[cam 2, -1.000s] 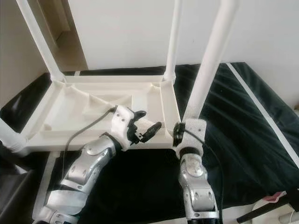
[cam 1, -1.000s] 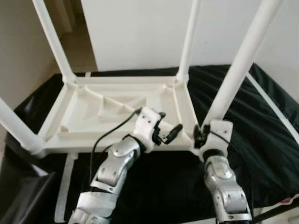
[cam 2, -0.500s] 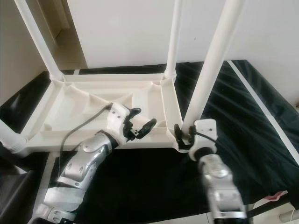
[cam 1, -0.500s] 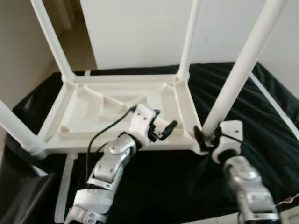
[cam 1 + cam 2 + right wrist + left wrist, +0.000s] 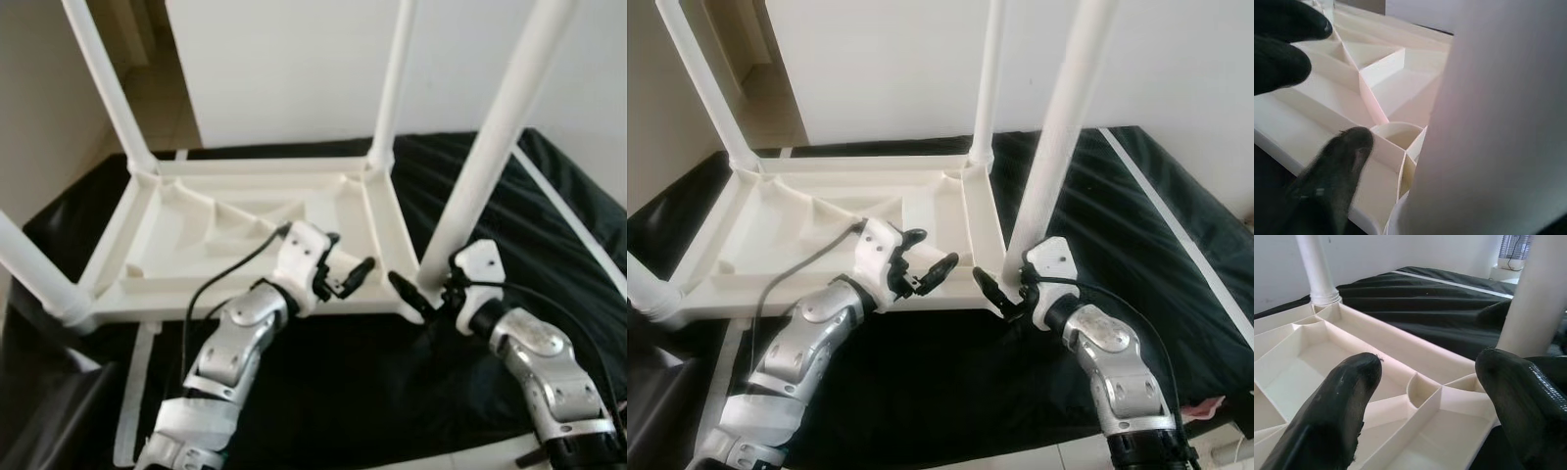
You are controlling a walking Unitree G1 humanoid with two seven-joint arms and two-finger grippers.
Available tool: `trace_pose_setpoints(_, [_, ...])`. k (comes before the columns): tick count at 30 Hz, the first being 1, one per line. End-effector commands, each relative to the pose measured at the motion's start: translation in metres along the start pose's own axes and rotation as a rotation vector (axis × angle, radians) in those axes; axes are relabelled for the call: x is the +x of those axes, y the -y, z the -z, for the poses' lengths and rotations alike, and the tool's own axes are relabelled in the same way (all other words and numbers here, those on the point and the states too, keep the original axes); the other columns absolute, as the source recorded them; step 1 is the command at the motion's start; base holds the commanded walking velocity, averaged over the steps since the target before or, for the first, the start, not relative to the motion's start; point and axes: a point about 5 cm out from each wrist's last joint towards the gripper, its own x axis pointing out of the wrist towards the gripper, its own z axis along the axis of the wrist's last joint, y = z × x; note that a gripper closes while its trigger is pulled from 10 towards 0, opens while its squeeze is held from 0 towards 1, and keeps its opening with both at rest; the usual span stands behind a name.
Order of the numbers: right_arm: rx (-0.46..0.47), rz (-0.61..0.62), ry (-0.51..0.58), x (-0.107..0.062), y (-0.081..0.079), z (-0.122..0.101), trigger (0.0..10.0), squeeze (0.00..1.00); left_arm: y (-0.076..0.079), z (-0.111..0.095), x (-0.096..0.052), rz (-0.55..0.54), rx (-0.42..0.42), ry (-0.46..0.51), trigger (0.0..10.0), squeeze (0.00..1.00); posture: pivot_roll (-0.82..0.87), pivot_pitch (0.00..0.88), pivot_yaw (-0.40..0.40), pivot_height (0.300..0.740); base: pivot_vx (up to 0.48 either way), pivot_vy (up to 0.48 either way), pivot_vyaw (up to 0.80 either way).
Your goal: Building children table
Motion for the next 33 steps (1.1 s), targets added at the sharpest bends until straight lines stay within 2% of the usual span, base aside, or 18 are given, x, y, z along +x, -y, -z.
trace_pose_setpoints(1, [-0.006,-0.023,-0.011,0.001,-0.002,0.003,4.5,0.0,0.004,-0.002,0.001,0.061,0.014,0.006,10.0,0.0,-0.02,0.0,0.004,0.74,0.0,0.0,0.0])
trace_pose_setpoints(2, [0.009,-0.039,-0.023,0.0,-0.004,0.007,0.0,0.0,0.003,-0.003,0.001,0.062,0.02,0.007,10.0,0.0,-0.02,0.0,0.004,0.74,0.0,0.0,0.0])
trace_pose_setpoints(11, [0.038,-0.055,-0.082,-0.008,-0.008,0.023,0.0,0.0,0.002,-0.004,0.0,0.058,0.023,0.01,10.0,0.0,-0.02,0.0,0.002,0.74,0.0,0.0,0.0])
trace_pose_setpoints(12, [0.045,-0.038,-0.091,-0.009,-0.007,0.025,1.4,0.0,0.001,-0.004,0.0,0.057,0.023,0.01,10.0,0.0,-0.02,0.0,0.002,0.74,0.0,0.0,0.0])
trace_pose_setpoints(15, [0.049,-0.027,-0.097,-0.009,-0.007,0.026,1.4,0.0,0.001,-0.003,0.0,0.056,0.023,0.009,10.0,0.0,-0.02,0.0,0.002,0.74,0.0,0.0,0.0])
trace_pose_setpoints(16, [0.061,-0.006,-0.096,-0.01,-0.007,0.027,10.0,0.0,0.001,-0.003,0.0,0.053,0.023,0.009,10.0,0.0,-0.02,0.0,0.0,0.74,0.0,0.0,0.0])
trace_pose_setpoints(18, [0.074,0.03,-0.097,-0.01,-0.007,0.028,10.0,0.0,0.0,-0.003,0.0,0.049,0.023,0.01,10.0,0.0,-0.02,0.0,-0.003,0.74,0.0,0.0,0.0])
trace_pose_setpoints(21, [0.078,0.24,-0.123,-0.007,-0.001,0.032,10.0,0.0,0.0,-0.004,0.0,0.045,0.023,0.014,10.0,0.0,-0.01,0.0,-0.007,0.74,0.0,0.0,0.0])
trace_pose_setpoints(22, [0.078,0.24,-0.123,-0.007,-0.001,0.032,10.0,0.0,0.0,-0.004,0.0,0.045,0.023,0.014,10.0,0.0,-0.01,0.0,-0.007,0.74,0.0,0.0,0.0])
trace_pose_setpoints(24, [0.095,0.339,-0.138,-0.006,-0.002,0.034,10.0,0.0,0.0,-0.003,0.0,0.043,0.023,0.014,10.0,0.0,-0.01,0.0,-0.005,0.74,0.0,0.0,0.0])
trace_pose_setpoints(25, [0.095,0.339,-0.138,-0.006,-0.002,0.034,10.0,0.0,0.0,-0.003,0.0,0.043,0.023,0.014,10.0,0.0,-0.01,0.0,-0.005,0.74,0.0,0.0,0.0])
trace_pose_setpoints(28, [0.212,0.524,-0.164,-0.006,-0.007,0.036,10.0,0.0,0.0,-0.003,-0.001,0.044,0.022,0.013,10.0,0.0,-0.01,0.0,-0.005,0.74,0.0,0.0,0.0])
trace_pose_setpoints(33, [0.271,0.643,-0.184,-0.005,-0.015,0.037,10.0,0.0,0.0,-0.003,-0.001,0.044,0.024,0.012,10.0,0.0,-0.01,0.0,-0.007,0.74,0.0,0.0,0.0])
